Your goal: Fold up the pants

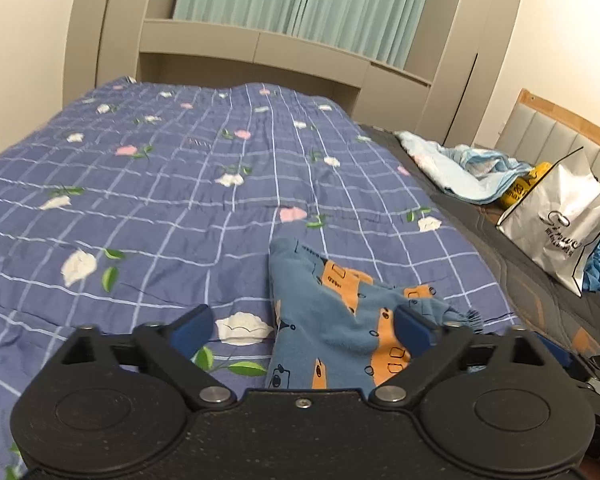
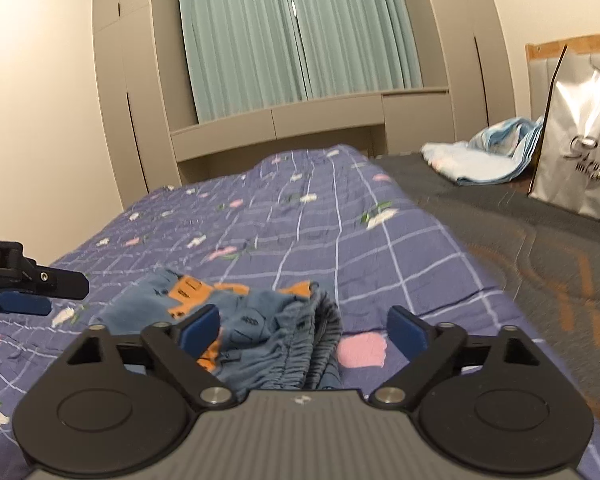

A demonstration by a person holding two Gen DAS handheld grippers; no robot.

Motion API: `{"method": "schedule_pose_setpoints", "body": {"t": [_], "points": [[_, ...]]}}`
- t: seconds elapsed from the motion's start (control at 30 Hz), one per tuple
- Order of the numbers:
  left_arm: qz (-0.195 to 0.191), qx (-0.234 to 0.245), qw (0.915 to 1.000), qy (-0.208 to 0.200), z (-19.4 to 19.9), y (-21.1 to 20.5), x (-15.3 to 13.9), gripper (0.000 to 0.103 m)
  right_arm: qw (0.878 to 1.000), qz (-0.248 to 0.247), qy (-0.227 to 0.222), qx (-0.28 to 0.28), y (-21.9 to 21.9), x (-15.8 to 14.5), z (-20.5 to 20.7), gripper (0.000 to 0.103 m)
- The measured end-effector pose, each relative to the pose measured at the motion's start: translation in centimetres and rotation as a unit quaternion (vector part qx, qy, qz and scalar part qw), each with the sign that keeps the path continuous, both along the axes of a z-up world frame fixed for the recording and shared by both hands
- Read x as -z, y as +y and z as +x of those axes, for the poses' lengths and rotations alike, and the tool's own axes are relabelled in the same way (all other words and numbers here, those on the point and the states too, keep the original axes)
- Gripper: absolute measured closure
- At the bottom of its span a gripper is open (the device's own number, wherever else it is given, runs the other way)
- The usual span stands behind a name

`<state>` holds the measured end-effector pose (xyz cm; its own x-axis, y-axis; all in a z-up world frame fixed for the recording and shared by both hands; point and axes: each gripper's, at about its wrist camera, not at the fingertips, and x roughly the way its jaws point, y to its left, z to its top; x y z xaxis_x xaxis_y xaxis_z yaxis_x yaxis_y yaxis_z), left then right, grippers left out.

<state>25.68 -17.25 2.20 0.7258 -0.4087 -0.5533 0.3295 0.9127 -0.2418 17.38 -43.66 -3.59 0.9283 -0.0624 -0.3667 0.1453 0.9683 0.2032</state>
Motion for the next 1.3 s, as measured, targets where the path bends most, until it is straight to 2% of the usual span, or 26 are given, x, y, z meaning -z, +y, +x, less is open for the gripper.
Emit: {"method": "schedule_pose_setpoints", "body": {"t": [0.07,0.33,0.67,0.8,1.03,1.3], "points": [[0.002,-0.007,0.9999,-0.012,-1.2,0.5,-0.9,0.001,1.0,0.0,-0.013,0.001,0.3,-0.9,-1.1,0.0],[0.003,-0.019,0.999,-0.041,-6.9,3.8,-3.1,0.001,0.999,-0.012,-0.034,-0.003,2.4,-4.2,-5.3,0.0],[0.021,-0.028,0.9982,-0.049,-14.5,9.0,-1.9,0.001,0.999,-0.022,-0.033,-0.014,7.1,-5.5,-12.0,0.0],[0.024,-0.032,0.998,-0.049,-17.2,11.1,-0.4,0.001,0.999,-0.03,-0.021,-0.013,8.9,-5.4,-14.2,0.0],[0.021,-0.054,0.998,-0.024,-19.8,13.9,2.2,0.001,0.999,-0.043,0.012,-0.008,11.6,-3.5,-17.2,0.0],[0.025,-0.055,0.9977,-0.03,-21.3,14.3,2.4,0.001,0.998,-0.052,0.026,-0.008,12.9,-2.6,-18.5,0.0]]}}
